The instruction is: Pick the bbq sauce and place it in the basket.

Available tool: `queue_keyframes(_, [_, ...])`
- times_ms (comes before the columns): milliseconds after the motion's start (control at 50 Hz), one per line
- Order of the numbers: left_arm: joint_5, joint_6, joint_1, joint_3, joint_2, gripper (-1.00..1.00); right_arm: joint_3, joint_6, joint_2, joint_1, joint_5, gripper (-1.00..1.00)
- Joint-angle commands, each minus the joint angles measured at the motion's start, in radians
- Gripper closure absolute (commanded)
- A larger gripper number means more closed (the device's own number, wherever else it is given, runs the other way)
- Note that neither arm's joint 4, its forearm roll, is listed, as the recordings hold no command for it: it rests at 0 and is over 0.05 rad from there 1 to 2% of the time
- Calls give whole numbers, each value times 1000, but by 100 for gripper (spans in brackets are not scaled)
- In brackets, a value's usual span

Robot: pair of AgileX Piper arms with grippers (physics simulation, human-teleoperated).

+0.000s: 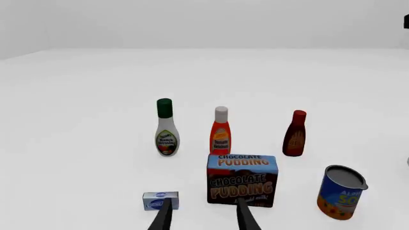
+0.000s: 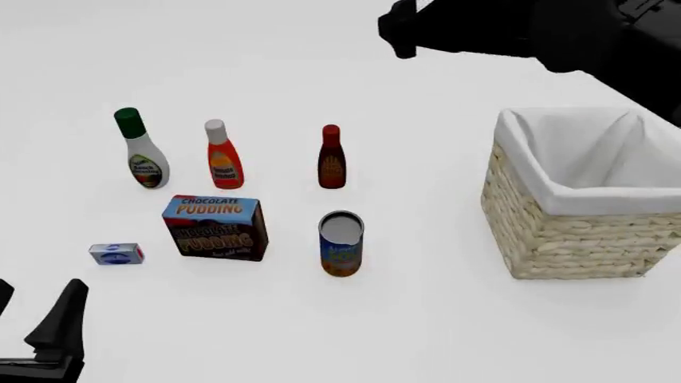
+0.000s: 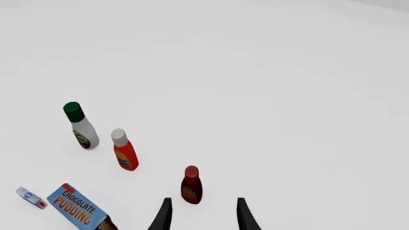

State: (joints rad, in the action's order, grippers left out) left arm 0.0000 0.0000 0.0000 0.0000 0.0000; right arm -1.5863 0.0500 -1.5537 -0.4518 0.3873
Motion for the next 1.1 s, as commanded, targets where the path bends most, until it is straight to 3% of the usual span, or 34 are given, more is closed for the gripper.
queue_keyframes(20, [0,0,0,0,0,-100,-221,-18,-188,-24,122,-100])
queue_keyframes(120, [0,0,0,0,0,-100,-246,1,-210,-31,145,-100])
queue_keyframes(280, [0,0,0,0,0,-100,-452,-39,-371,-44,250,-100])
queue_keyframes(700, [0,0,0,0,0,-100,-731,-28,-608,-33,361,-100])
queue_keyframes(740, [0,0,0,0,0,-100,-830,-26,-695,-28,398,-100])
queue_keyframes(1100, [0,0,0,0,0,-100,-1105,-30,-903,-43,508,-100])
